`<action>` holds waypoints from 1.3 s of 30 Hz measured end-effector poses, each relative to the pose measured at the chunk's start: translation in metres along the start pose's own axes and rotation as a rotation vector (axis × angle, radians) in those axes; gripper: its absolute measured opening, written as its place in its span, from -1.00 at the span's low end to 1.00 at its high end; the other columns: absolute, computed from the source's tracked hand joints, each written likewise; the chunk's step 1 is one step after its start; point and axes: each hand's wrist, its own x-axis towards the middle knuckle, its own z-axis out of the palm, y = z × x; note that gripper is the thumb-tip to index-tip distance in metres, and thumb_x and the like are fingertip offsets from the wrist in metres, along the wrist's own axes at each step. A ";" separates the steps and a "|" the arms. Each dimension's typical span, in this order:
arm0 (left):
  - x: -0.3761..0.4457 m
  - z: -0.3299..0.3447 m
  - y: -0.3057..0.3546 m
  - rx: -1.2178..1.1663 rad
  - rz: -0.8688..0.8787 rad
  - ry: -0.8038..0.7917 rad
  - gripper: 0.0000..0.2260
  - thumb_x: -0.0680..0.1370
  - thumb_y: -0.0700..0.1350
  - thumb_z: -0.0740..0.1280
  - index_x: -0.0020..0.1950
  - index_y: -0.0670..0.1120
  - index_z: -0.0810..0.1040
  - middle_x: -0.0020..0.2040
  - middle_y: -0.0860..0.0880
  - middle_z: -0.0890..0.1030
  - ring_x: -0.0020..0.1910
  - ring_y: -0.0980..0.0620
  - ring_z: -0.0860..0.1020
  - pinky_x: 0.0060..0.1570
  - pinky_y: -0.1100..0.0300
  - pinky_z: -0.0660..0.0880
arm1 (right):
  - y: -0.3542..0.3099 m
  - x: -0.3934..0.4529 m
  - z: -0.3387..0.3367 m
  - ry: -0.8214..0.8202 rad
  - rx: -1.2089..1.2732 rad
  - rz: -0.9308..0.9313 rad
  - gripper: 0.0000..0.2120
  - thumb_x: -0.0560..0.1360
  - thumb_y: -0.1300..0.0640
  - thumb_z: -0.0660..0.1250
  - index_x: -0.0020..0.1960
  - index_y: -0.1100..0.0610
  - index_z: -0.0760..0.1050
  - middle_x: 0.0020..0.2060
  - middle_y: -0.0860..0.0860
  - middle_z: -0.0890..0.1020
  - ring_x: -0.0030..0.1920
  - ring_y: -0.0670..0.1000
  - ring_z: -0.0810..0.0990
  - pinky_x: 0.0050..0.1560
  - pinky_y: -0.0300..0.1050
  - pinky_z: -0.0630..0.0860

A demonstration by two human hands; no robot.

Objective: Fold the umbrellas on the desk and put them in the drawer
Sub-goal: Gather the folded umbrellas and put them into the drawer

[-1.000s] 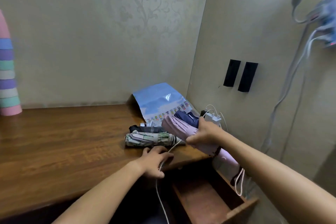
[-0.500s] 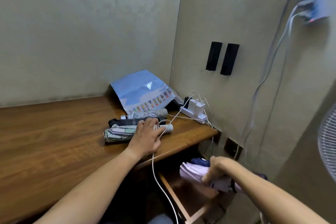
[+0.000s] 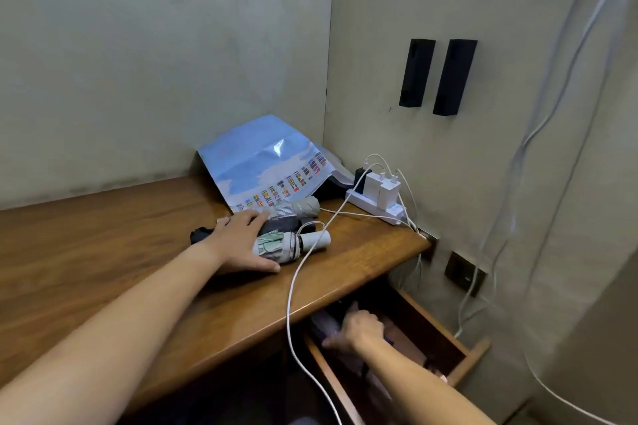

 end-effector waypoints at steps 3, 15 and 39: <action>0.002 0.007 -0.001 0.032 -0.010 0.038 0.13 0.29 0.63 0.23 0.69 0.03 0.03 0.53 -0.04 0.16 0.56 -0.07 0.11 0.51 -0.13 0.17 | -0.004 0.008 0.020 -0.091 0.077 -0.005 0.22 0.31 -0.44 0.44 0.65 0.20 -0.05 0.49 0.16 0.37 0.50 0.19 0.36 0.45 0.04 0.36; -0.016 -0.003 0.019 0.043 -0.039 0.039 0.00 0.16 0.62 0.18 0.50 0.16 0.21 0.33 -0.04 0.24 0.39 -0.10 0.22 0.40 -0.12 0.15 | 0.026 -0.007 -0.016 -0.122 0.014 -0.156 -0.29 0.51 -0.22 0.39 0.51 0.15 0.37 0.45 0.17 0.42 0.43 0.17 0.46 0.37 -0.06 0.43; -0.118 -0.036 0.005 0.193 0.034 0.266 0.04 0.24 0.26 0.47 0.60 -0.13 0.18 0.37 -0.03 0.43 0.31 -0.08 0.44 0.26 -0.01 0.40 | -0.112 -0.100 -0.132 0.614 -0.358 -0.999 0.21 0.29 -0.34 0.53 0.66 0.09 -0.08 0.59 0.10 0.15 0.59 0.15 0.07 0.60 0.24 -0.02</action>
